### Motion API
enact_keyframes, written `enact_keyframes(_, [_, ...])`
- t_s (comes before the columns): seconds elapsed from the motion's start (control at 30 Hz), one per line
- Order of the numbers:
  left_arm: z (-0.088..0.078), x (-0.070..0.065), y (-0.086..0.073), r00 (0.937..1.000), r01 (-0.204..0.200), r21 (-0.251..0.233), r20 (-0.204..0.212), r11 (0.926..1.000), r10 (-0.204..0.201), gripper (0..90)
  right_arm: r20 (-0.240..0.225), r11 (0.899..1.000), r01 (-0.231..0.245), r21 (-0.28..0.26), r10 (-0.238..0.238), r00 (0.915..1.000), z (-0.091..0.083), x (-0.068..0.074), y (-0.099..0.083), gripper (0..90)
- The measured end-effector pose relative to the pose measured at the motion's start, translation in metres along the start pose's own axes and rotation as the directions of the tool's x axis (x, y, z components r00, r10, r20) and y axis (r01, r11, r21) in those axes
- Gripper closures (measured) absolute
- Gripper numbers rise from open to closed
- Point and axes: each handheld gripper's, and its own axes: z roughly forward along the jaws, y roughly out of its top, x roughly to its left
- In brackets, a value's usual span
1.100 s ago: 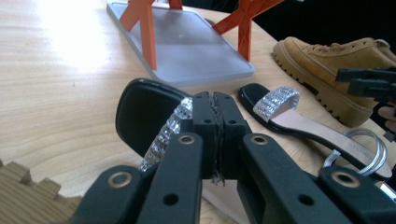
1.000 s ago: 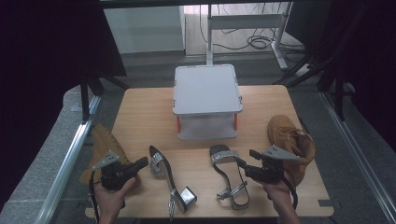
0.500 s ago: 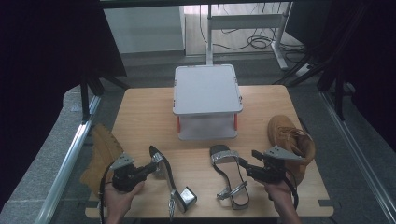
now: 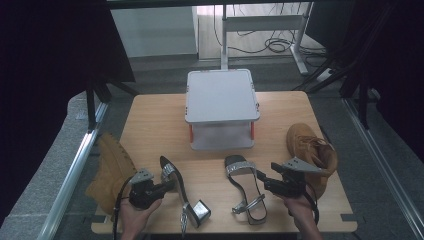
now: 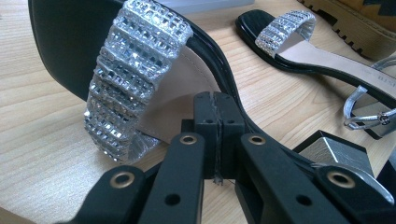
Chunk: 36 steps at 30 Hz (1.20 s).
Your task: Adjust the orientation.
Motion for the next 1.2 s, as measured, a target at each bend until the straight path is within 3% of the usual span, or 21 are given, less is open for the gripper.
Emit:
enact_keyframes(0.57, [0.011,-0.012,0.001,0.9992,-0.031,0.017,0.028,0.9994,0.03,89.8,0.018,1.0,-0.013,0.014,0.012,0.9998,0.0,-0.003,-0.004,32.5])
enact_keyframes(0.87, [0.016,-0.013,0.002,0.9993,-0.025,0.011,0.027,0.9996,0.025,89.9,0.006,1.0,-0.029,0.009,0.029,0.9996,-0.001,-0.003,-0.003,32.0])
enact_keyframes(1.0, [0.026,-0.016,0.004,0.9995,-0.019,0.02,0.027,0.9996,0.018,89.9,0.015,1.0,-0.023,0.013,0.022,0.9996,-0.001,-0.002,-0.003,31.9])
enact_keyframes(1.17, [0.058,-0.02,0.014,0.9983,-0.037,0.066,0.047,0.9971,0.034,89.8,0.01,1.0,-0.002,0.023,0.001,1.0,0.001,0.002,-0.004,31.7])
enact_keyframes(1.2, [0.061,-0.02,0.016,0.9979,-0.035,0.056,0.057,0.9978,0.031,89.7,0.01,1.0,0.001,0.022,-0.001,1.0,0.0,0.003,-0.004,31.8])
